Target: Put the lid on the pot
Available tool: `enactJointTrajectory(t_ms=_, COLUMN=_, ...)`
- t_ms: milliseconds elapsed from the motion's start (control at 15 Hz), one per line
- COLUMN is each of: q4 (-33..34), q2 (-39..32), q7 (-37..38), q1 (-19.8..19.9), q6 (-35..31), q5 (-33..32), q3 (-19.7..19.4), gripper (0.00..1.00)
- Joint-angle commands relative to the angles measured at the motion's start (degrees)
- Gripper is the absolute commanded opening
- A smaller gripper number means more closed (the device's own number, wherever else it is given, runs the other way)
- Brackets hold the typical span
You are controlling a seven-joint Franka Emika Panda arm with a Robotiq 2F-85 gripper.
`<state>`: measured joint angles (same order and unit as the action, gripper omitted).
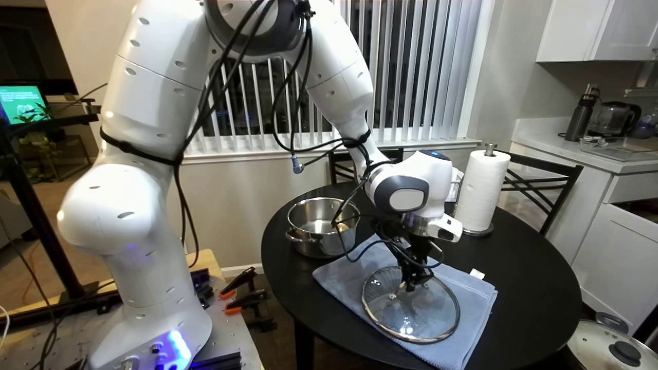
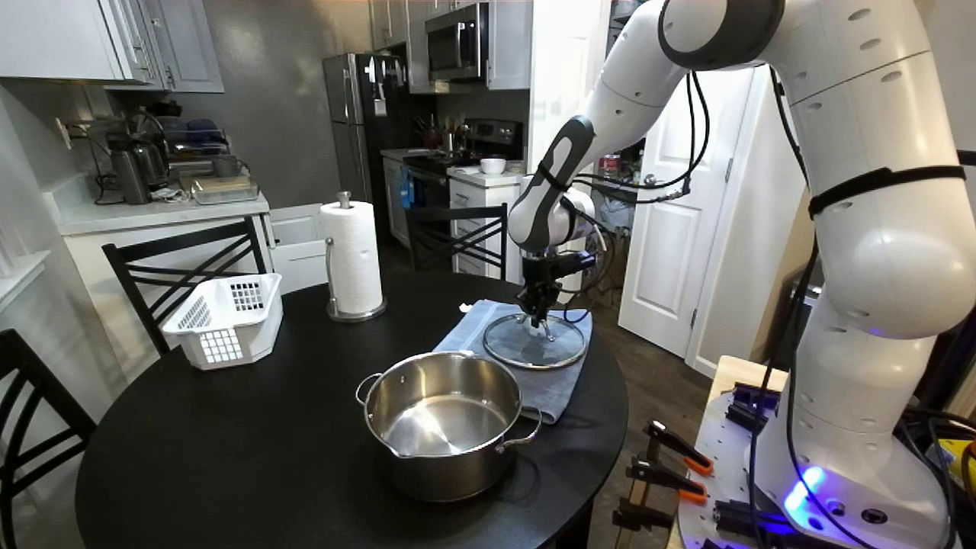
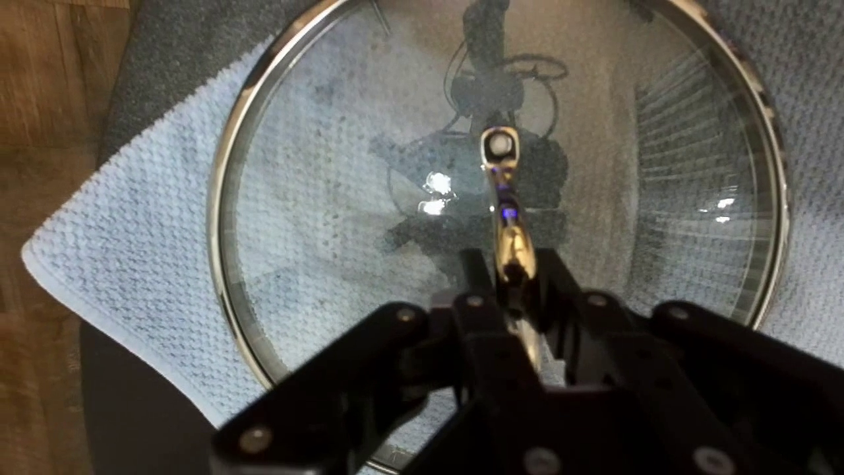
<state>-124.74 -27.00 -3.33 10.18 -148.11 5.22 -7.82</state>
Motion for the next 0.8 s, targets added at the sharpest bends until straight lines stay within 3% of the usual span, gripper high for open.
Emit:
enactJointTrajectory(t_ms=0, q4=-0.87, q2=1.54, q7=1.30, q1=-0.49, q6=1.14, q5=-2.29, q3=-0.85, gripper=0.03)
enactJointTrajectory(t_ms=133, q4=-1.42, q2=2.33, q7=1.85, q1=-0.96, q6=0.85, q5=-2.77, q3=-1.10, gripper=0.07)
enactJointTrajectory(t_ms=733, q4=-5.74, q2=11.94, q7=6.53, q1=-4.53, q6=4.62, q5=-9.78, q3=-4.33, gripper=0.07)
